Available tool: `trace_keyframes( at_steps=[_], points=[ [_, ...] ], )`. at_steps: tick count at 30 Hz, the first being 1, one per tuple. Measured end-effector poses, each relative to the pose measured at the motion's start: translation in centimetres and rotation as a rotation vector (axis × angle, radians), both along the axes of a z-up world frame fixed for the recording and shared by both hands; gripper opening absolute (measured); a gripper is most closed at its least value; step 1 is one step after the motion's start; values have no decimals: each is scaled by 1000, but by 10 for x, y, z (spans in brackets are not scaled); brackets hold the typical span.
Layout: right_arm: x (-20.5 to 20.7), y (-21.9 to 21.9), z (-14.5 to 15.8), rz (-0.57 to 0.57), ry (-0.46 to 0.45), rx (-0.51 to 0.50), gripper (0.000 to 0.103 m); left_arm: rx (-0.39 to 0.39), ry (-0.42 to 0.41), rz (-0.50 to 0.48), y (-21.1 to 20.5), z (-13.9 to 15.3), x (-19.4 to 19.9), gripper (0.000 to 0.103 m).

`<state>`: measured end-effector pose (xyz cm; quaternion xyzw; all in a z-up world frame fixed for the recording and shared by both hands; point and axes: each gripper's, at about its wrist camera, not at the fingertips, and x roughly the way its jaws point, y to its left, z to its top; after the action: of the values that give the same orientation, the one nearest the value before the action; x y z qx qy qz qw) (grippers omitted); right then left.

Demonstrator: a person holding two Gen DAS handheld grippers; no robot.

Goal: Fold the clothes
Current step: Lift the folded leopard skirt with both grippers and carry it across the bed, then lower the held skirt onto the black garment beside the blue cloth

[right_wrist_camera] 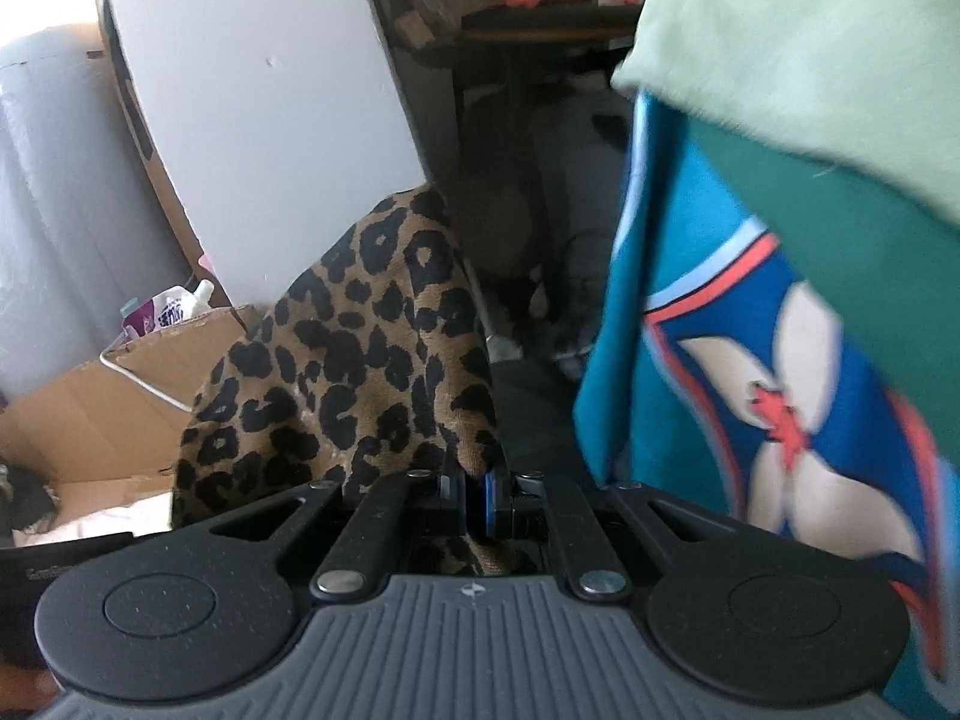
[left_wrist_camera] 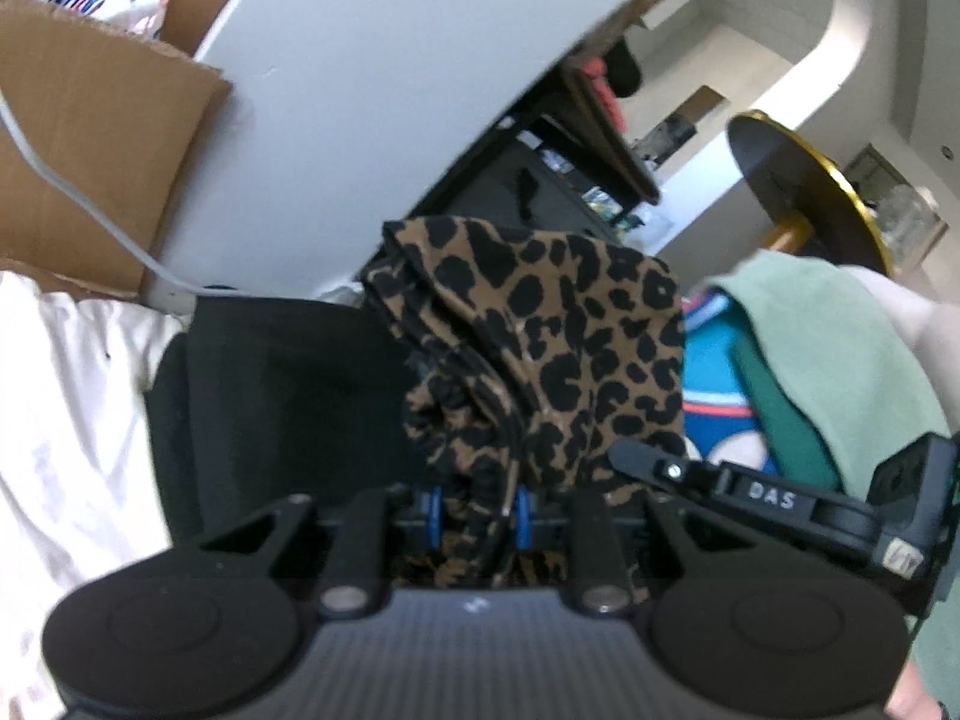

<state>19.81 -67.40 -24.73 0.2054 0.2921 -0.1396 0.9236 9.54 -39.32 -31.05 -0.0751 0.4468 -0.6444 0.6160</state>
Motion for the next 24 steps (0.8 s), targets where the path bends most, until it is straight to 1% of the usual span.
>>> trace_keyframes(
  at_steps=[3,8,11,17,21,24],
  points=[
    [17,-8,-10,2,9,60,4,27,47,19,-12,-12,18,23],
    [49,-17,-30,8,36,116,4,72,75,38,-26,-27,39,23],
    [64,-16,-35,13,51,108,4,86,96,54,-37,-30,47,23],
    [93,-16,-37,37,89,59,4,120,128,68,-48,-39,69,23],
    [109,-19,-45,48,122,35,4,158,151,83,-60,-53,77,23],
    [118,-21,-57,59,156,25,4,195,143,87,-67,-63,80,23]
  ],
)
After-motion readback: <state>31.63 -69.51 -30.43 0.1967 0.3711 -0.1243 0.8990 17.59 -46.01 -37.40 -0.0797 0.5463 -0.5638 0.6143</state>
